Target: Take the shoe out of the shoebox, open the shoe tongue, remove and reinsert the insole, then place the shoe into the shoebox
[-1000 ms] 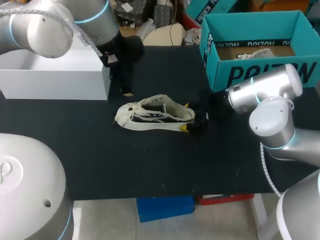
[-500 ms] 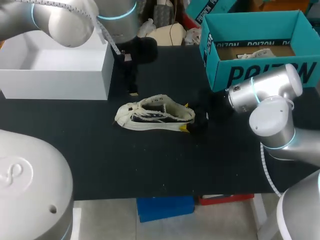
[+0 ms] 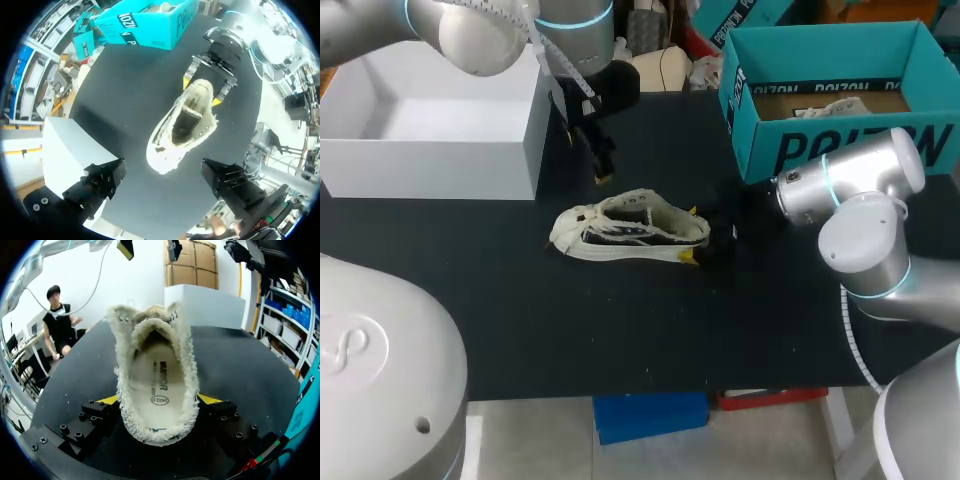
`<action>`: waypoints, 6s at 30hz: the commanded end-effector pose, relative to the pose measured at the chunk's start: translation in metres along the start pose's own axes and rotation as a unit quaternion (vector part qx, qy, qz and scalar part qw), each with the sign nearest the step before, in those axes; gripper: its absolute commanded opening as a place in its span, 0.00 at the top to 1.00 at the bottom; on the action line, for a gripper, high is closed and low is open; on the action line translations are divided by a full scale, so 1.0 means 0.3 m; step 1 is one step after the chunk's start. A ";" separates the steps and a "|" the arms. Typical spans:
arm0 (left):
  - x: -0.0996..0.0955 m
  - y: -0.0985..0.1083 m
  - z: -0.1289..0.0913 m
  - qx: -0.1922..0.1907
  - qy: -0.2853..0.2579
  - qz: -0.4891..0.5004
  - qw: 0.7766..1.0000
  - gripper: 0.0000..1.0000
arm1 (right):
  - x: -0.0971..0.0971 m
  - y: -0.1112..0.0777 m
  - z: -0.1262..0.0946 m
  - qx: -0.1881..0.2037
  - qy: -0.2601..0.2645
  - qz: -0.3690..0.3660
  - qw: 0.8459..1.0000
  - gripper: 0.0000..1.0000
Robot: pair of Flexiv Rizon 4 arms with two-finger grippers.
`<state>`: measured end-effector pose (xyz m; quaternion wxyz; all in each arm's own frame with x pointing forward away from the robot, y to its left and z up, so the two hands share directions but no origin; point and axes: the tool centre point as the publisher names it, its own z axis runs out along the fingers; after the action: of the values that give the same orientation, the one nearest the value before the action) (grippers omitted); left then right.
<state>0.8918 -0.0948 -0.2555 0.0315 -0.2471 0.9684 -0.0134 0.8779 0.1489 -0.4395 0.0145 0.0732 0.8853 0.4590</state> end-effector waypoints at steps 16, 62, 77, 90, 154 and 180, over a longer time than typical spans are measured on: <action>-0.015 -0.025 0.004 -0.073 0.054 -0.236 0.968 0.00 | -0.001 0.000 0.009 0.000 -0.001 0.001 1.000 1.00; 0.222 -0.202 0.353 -0.143 -0.115 -0.400 0.898 0.05 | -0.001 0.000 0.009 0.000 -0.001 0.001 1.000 1.00; 0.200 -0.148 0.376 -0.159 -0.160 -0.379 0.897 0.88 | -0.001 0.000 0.009 0.000 -0.001 0.001 1.000 1.00; 0.207 -0.146 0.333 -0.142 -0.156 -0.374 0.903 1.00 | -0.001 0.000 0.009 0.000 -0.001 0.001 1.000 1.00; -0.024 0.233 0.334 -0.165 -0.168 -0.527 0.816 0.00 | -0.001 0.000 0.009 0.000 -0.001 0.001 1.000 1.00; 0.035 0.156 0.088 0.015 0.132 -0.253 0.958 0.38 | -0.001 0.000 0.009 0.000 -0.001 0.001 1.000 1.00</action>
<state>0.8691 -0.0733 -0.3057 0.0670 -0.6431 0.7535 0.1192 0.8782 0.1498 -0.4394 0.0148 0.0733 0.8853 0.4590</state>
